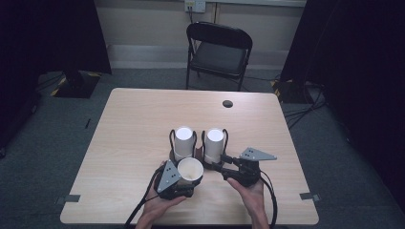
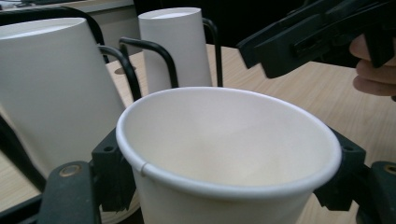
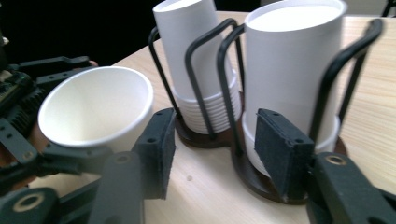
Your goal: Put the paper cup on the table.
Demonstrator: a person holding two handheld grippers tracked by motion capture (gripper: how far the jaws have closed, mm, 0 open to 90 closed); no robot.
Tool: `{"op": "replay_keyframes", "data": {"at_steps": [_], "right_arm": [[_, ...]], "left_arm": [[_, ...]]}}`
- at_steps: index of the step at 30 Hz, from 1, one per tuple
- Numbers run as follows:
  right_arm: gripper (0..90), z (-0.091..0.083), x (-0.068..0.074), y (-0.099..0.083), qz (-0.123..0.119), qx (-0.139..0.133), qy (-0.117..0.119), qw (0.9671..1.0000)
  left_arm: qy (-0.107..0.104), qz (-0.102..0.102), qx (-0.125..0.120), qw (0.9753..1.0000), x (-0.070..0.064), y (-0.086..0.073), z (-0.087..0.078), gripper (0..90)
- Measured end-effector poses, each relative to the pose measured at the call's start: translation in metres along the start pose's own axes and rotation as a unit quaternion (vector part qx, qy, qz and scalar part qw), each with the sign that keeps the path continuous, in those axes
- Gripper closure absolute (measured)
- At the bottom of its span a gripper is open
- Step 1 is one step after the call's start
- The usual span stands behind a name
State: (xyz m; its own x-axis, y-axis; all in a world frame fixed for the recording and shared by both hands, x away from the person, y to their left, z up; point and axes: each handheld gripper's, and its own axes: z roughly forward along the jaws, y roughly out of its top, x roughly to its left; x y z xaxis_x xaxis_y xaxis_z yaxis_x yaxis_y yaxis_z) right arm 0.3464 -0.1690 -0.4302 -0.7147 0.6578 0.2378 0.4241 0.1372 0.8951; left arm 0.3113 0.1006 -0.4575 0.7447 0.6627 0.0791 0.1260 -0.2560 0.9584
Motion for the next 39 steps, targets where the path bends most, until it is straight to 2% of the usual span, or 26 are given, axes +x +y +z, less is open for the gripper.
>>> {"op": "replay_keyframes", "data": {"at_steps": [7,13,17,19,21,24,25,29,31,35,39], "right_arm": [[39.3,-0.010,-0.004,-0.009,-0.001,-0.031,-0.041,0.9987],[28.9,-0.018,-0.008,-0.015,-0.004,-0.062,-0.082,0.9947],[22.0,-0.022,-0.012,-0.018,0.001,-0.058,-0.116,0.9916],[17.6,-0.024,-0.014,-0.021,0.000,-0.058,-0.118,0.9914],[16.7,-0.025,-0.015,-0.025,-0.006,-0.060,-0.124,0.9904],[16.5,-0.025,-0.016,-0.030,-0.002,-0.060,-0.137,0.9887],[16.5,-0.025,-0.016,-0.031,0.001,-0.059,-0.144,0.9878],[16.3,-0.026,-0.019,-0.038,-0.001,-0.058,-0.174,0.9831],[16.3,-0.026,-0.019,-0.040,-0.003,-0.057,-0.194,0.9793],[16.3,-0.026,-0.022,-0.046,-0.003,-0.065,-0.229,0.9713],[14.5,-0.026,-0.024,-0.051,-0.007,-0.070,-0.246,0.9668]], "left_arm": [[0.022,-0.016,-0.010,0.9996,0.011,-0.003,-0.013,23.8],[0.037,-0.020,-0.017,0.9990,0.020,-0.003,-0.024,23.8],[0.046,-0.027,-0.023,0.9983,0.028,-0.004,-0.031,23.8],[0.054,-0.034,-0.026,0.9976,0.032,-0.004,-0.034,23.8],[0.061,-0.038,-0.028,0.9970,0.037,-0.005,-0.037,23.9],[0.071,-0.044,-0.028,0.9961,0.043,-0.006,-0.040,23.8],[0.070,-0.042,-0.028,0.9963,0.046,-0.007,-0.041,23.9],[0.084,-0.056,-0.032,0.9944,0.053,-0.009,-0.045,23.8],[0.083,-0.057,-0.034,0.9944,0.057,-0.009,-0.046,23.8],[0.098,-0.065,-0.037,0.9924,0.063,-0.008,-0.049,23.7],[0.111,-0.078,-0.046,0.9897,0.070,-0.006,-0.052,23.7]]}}
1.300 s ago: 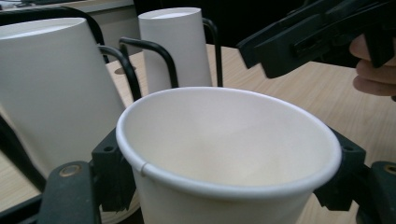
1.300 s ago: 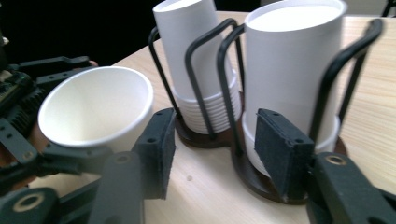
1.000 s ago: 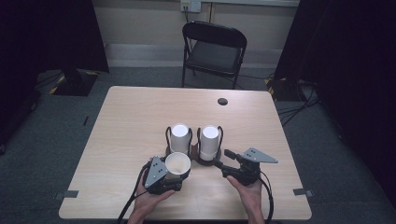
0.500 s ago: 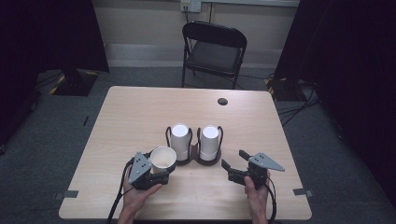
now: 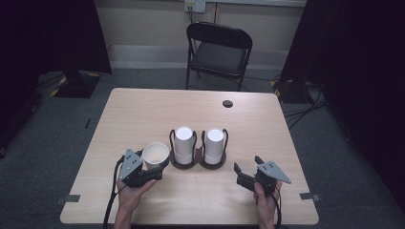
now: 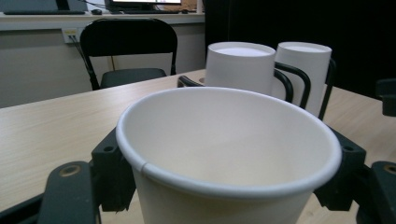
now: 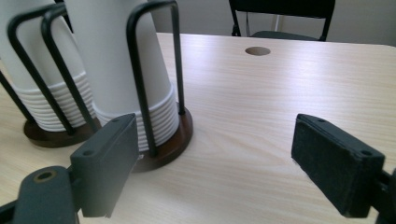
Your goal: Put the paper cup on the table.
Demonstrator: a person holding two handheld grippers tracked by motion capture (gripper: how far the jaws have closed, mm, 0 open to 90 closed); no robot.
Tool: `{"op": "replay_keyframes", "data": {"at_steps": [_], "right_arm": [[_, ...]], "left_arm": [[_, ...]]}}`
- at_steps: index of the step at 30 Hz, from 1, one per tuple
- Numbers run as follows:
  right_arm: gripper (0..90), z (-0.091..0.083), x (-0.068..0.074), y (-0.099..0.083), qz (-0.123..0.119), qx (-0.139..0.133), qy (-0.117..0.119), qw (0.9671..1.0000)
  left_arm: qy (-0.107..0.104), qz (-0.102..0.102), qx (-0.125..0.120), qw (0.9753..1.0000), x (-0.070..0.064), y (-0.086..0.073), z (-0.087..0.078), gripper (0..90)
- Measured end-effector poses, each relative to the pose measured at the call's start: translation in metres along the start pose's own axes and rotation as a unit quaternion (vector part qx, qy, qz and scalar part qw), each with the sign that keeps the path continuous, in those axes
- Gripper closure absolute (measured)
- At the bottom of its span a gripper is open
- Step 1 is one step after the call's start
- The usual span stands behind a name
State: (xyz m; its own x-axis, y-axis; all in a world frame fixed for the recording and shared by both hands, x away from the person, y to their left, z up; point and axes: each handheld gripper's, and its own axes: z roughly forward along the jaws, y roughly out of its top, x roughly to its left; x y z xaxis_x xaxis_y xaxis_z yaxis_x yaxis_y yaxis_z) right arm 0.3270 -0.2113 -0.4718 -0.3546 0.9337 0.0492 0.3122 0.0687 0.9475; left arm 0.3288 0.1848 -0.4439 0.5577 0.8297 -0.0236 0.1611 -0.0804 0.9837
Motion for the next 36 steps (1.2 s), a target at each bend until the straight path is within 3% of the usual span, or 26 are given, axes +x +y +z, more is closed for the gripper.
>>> {"op": "replay_keyframes", "data": {"at_steps": [6,19,23,26,28,34,36], "right_arm": [[14.4,0.000,-0.003,-0.006,-0.007,0.000,-0.016,0.9999],[14.4,0.002,-0.008,-0.021,-0.015,0.000,-0.025,0.9996],[14.7,0.002,-0.008,-0.022,-0.016,-0.002,-0.032,0.9994],[14.6,0.002,-0.008,-0.022,-0.015,-0.004,-0.038,0.9992],[14.4,0.001,-0.007,-0.022,-0.016,-0.005,-0.044,0.9989],[14.0,-0.001,-0.003,-0.024,-0.017,-0.021,-0.077,0.9967],[13.7,-0.002,-0.003,-0.024,-0.013,-0.029,-0.082,0.9961]], "left_arm": [[0.015,-0.006,-0.005,0.9999,0.011,0.004,0.002,23.7],[0.046,-0.013,-0.017,0.9987,0.030,0.013,0.011,23.7],[0.048,-0.001,-0.007,0.9988,0.036,0.016,0.017,23.3],[0.051,-0.005,-0.008,0.9986,0.041,0.017,0.022,23.3],[0.071,0.012,0.002,0.9974,0.042,0.018,0.025,23.3],[0.076,-0.005,0.008,0.9971,0.057,0.015,0.037,23.2],[0.088,0.004,0.019,0.9959,0.060,0.012,0.042,23.0]]}}
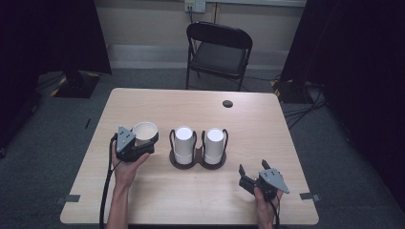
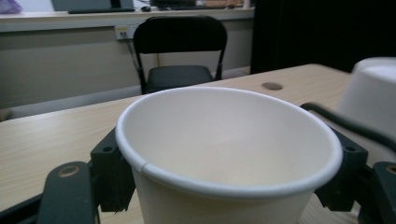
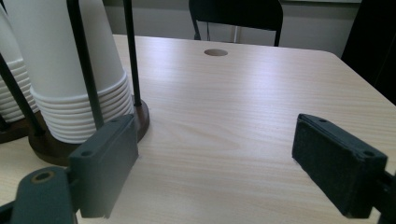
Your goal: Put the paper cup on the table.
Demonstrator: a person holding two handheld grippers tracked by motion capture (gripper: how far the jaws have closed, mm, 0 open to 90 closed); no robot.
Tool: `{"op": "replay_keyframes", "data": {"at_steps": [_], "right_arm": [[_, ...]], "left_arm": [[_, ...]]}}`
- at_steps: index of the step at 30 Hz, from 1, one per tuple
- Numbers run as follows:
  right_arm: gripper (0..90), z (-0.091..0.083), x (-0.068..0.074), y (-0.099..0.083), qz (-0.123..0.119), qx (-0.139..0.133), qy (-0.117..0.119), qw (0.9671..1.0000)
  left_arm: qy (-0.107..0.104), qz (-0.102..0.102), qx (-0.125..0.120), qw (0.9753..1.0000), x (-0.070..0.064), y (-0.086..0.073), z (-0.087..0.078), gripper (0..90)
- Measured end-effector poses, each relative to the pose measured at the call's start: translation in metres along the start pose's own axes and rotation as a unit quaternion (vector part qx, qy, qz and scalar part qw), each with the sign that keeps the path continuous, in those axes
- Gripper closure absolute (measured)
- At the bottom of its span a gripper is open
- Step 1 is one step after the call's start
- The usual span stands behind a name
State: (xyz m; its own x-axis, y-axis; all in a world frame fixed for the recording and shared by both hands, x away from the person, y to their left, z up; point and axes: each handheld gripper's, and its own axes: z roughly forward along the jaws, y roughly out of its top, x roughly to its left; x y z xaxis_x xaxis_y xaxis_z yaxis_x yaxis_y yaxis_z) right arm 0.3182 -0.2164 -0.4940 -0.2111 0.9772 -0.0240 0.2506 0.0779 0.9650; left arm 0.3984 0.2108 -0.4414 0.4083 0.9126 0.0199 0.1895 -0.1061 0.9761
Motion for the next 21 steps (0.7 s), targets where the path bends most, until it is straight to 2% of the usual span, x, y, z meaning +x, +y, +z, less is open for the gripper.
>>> {"op": "replay_keyframes", "data": {"at_steps": [3,4,9,11,14,16,21], "right_arm": [[13.7,-0.001,0.000,0.000,0.003,-0.002,-0.001,1.0000],[13.7,-0.001,0.000,0.000,0.003,-0.002,0.000,1.0000],[13.7,-0.001,0.000,0.000,0.001,-0.002,0.000,1.0000],[13.8,0.000,0.000,0.000,0.000,-0.001,0.001,1.0000],[13.8,0.000,0.000,0.000,-0.002,0.001,0.003,1.0000],[13.8,0.000,0.000,0.000,-0.004,0.002,0.004,1.0000],[13.8,0.000,0.000,0.000,-0.002,0.003,0.006,1.0000]], "left_arm": [[0.004,0.000,0.010,0.9999,0.004,-0.004,0.007,22.9],[0.003,-0.006,0.010,0.9999,0.005,-0.006,0.009,22.9],[0.002,0.002,0.018,0.9998,0.010,-0.010,0.020,22.5],[0.002,-0.003,0.022,0.9997,0.014,-0.012,0.023,22.4],[-0.005,-0.017,0.024,0.9995,0.017,-0.016,0.026,22.1],[-0.008,-0.013,0.031,0.9994,0.017,-0.018,0.029,21.9],[-0.017,-0.017,0.037,0.9990,0.017,-0.024,0.035,21.5]]}}
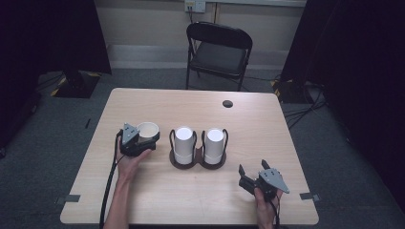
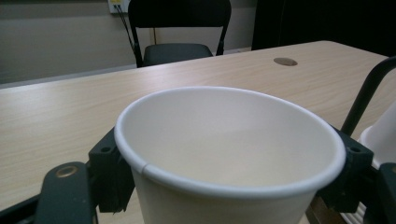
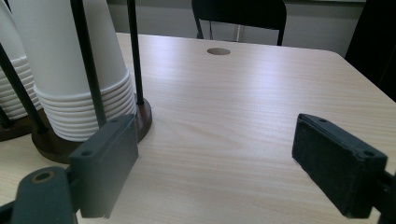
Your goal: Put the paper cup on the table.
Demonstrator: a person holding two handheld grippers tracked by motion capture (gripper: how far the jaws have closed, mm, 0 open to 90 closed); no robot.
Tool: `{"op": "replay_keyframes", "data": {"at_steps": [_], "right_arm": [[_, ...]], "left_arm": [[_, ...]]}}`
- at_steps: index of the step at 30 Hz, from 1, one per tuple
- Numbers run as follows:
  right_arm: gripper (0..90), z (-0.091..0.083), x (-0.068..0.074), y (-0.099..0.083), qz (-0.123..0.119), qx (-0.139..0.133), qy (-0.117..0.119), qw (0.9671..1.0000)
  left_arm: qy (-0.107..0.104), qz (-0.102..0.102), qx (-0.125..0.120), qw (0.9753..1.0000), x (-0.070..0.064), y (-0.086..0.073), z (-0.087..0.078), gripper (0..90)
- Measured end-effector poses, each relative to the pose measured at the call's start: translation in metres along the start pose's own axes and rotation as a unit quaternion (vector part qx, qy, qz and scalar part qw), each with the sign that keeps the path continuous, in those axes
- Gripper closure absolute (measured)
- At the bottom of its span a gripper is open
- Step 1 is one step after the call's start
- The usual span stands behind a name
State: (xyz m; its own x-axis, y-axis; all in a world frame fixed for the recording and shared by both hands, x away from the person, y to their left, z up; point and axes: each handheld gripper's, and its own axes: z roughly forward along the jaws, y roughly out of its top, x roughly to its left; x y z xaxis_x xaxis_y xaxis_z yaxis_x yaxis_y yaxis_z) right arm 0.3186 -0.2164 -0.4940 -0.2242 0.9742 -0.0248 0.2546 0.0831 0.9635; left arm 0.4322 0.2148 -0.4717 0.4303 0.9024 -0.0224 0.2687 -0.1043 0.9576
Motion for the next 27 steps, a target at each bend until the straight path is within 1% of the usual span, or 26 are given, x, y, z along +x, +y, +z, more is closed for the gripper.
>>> {"op": "replay_keyframes", "data": {"at_steps": [5,9,11,12,16,19,23,25,27], "right_arm": [[13.8,0.001,0.000,0.000,-0.003,0.004,0.001,1.0000],[13.8,0.000,0.000,0.000,0.000,0.003,0.002,1.0000],[13.8,0.000,0.000,0.000,0.001,0.003,0.002,1.0000],[13.8,0.001,0.000,0.000,0.000,0.003,0.003,1.0000],[13.8,0.001,0.000,0.000,0.001,0.004,0.004,1.0000],[13.8,0.001,-0.001,0.000,0.001,0.005,0.004,1.0000],[13.8,0.001,0.000,0.000,0.001,0.006,0.003,1.0000],[13.8,0.001,0.000,0.000,0.001,0.005,0.004,1.0000],[13.8,0.001,-0.001,0.000,0.001,0.005,0.004,1.0000]], "left_arm": [[-0.004,0.000,0.010,0.9999,0.000,-0.003,0.003,20.9],[-0.004,-0.003,0.017,0.9998,0.002,-0.006,0.004,20.4],[-0.009,-0.002,0.019,0.9998,0.002,-0.006,0.005,20.0],[-0.006,-0.002,0.020,0.9998,0.002,-0.007,0.005,19.7],[-0.008,-0.010,0.024,0.9996,0.004,-0.007,0.005,17.8],[-0.012,-0.007,0.028,0.9995,0.004,-0.008,0.005,17.8],[-0.018,-0.011,0.035,0.9992,0.004,-0.009,0.005,15.6],[-0.021,-0.009,0.041,0.9989,0.004,-0.010,0.006,15.6],[-0.023,-0.014,0.040,0.9988,0.004,-0.011,0.006,15.4]]}}
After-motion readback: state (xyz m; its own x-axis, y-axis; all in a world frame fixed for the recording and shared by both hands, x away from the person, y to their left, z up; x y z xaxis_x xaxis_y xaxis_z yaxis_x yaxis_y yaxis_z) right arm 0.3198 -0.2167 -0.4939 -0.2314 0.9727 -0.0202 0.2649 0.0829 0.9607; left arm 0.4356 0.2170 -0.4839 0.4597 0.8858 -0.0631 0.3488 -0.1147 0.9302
